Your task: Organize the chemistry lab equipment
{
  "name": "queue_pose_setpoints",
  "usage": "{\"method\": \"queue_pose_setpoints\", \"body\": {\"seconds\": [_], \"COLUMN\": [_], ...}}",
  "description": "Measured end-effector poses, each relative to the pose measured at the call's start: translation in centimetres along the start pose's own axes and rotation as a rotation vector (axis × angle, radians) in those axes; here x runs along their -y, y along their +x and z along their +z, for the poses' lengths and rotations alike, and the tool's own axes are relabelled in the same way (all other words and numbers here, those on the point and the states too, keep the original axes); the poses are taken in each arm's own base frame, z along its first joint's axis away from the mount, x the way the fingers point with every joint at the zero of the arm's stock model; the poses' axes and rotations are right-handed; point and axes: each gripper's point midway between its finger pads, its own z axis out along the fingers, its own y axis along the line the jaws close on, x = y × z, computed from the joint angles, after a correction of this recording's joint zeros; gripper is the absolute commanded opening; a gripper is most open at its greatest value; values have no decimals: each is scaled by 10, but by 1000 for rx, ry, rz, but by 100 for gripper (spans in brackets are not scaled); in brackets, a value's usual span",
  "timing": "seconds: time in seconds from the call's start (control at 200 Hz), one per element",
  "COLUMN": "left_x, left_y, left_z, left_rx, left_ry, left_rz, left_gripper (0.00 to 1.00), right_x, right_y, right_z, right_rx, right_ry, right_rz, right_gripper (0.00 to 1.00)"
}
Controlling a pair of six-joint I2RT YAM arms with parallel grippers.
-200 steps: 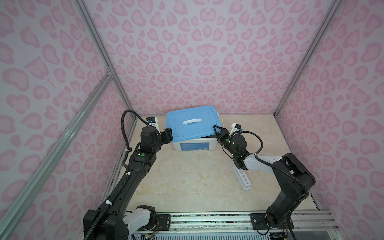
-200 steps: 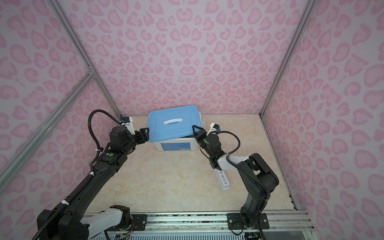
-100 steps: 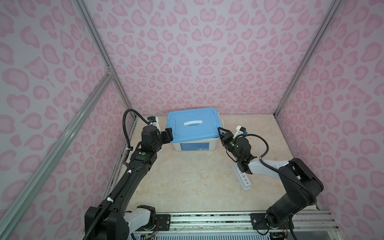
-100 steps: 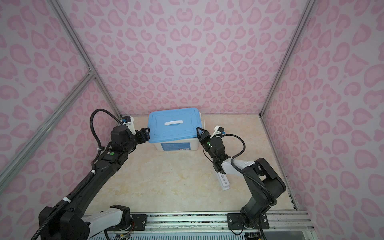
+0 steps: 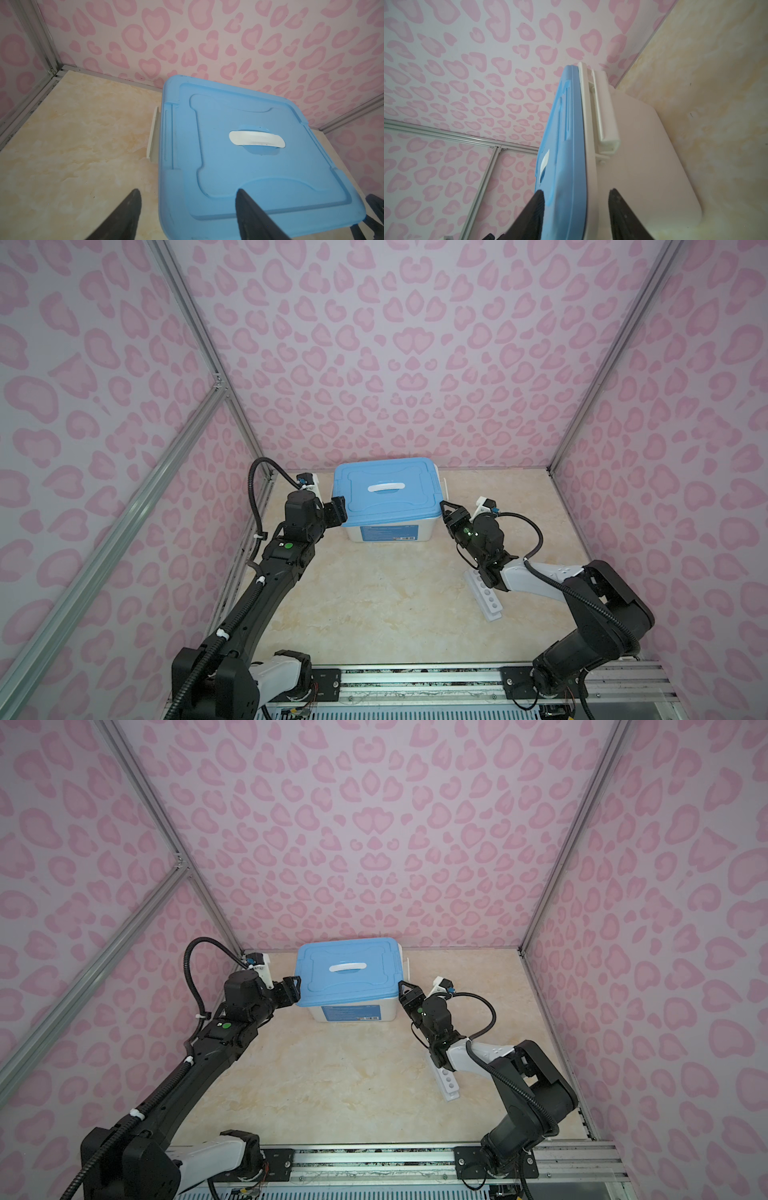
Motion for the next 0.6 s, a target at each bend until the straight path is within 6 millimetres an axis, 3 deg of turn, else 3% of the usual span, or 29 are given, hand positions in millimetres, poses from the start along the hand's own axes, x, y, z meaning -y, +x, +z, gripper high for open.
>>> {"method": "queue_pose_setpoints", "body": {"seconds": [0.325,0.6], "left_x": [2,-4], "left_y": [-6,-20], "left_z": [7,23], "left_rx": [13,30], "left_ry": [3,-22], "left_rz": [0,-18], "left_gripper": [74,74], "right_x": [0,-46], "right_y": [-4,-25], "right_z": [0,15], "right_rx": [-4,-48], "right_ry": [30,37], "right_rz": [-43,-213], "right_gripper": [50,52]}}
